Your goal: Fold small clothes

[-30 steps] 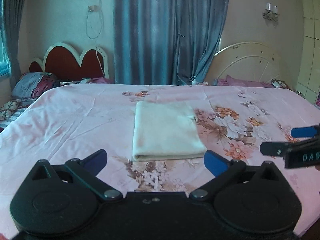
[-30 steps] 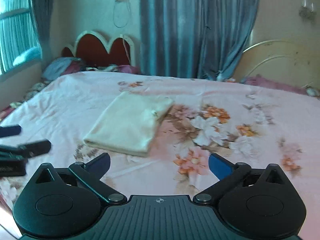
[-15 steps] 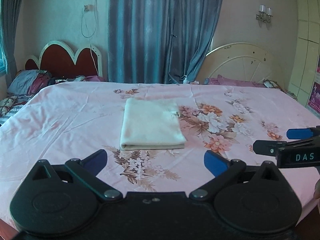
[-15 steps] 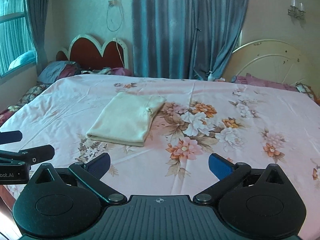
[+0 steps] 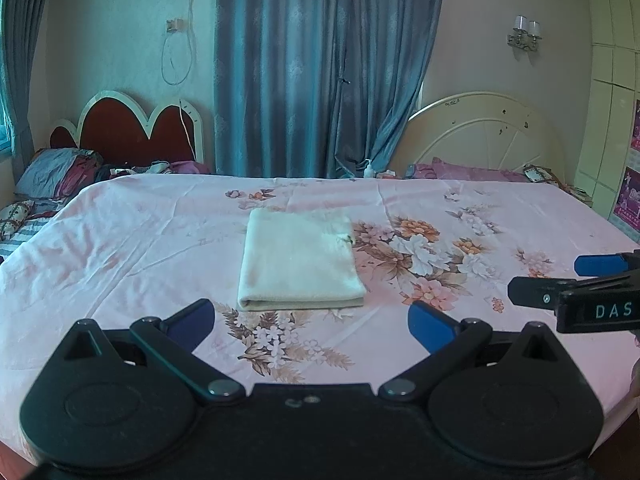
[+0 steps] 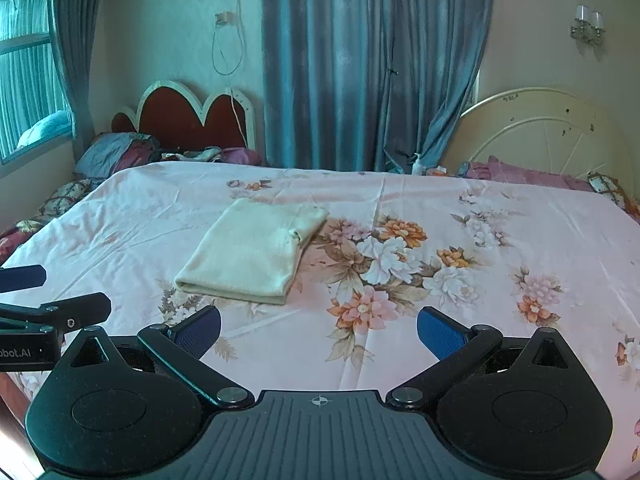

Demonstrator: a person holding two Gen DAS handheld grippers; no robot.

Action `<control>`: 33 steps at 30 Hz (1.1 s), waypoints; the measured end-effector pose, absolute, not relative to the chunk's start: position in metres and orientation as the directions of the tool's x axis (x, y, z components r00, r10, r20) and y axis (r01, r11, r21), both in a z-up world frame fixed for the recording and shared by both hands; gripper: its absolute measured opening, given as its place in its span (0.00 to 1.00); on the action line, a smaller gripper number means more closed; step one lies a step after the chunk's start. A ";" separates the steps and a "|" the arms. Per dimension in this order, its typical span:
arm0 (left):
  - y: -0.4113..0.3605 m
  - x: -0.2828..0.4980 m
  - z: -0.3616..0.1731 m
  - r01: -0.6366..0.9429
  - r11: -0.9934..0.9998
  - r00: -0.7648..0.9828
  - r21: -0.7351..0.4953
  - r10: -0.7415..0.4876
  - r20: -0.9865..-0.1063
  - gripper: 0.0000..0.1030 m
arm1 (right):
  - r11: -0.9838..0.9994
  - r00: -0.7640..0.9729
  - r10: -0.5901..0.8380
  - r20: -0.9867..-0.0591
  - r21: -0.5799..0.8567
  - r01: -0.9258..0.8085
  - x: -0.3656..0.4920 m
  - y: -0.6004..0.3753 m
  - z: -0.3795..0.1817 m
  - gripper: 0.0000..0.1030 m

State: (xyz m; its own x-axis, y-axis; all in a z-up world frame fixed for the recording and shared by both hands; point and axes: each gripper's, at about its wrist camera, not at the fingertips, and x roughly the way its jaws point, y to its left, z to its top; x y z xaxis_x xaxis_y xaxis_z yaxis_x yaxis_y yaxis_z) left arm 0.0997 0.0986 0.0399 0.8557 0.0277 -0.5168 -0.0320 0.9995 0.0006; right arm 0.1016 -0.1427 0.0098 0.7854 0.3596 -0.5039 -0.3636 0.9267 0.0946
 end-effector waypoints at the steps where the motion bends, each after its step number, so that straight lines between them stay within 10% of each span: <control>1: 0.098 0.100 0.040 -0.031 1.000 0.856 0.001 0.027 -0.517 1.00 | 0.927 0.786 0.358 -0.504 0.093 -0.362 0.102 -0.143 0.010 1.00; 33: 0.106 0.106 0.045 -0.020 1.000 0.862 0.006 0.021 -0.506 1.00 | 0.929 0.793 0.353 -0.497 0.087 -0.360 0.101 -0.140 0.016 1.00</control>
State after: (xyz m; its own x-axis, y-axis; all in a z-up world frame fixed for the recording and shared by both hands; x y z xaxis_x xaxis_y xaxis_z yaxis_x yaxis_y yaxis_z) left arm 0.1063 0.1061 0.0451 0.8620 0.0206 -0.5065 -0.0203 0.9998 0.0062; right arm 0.1014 -0.1402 0.0163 0.7925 0.3531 -0.4972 -0.3595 0.9291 0.0867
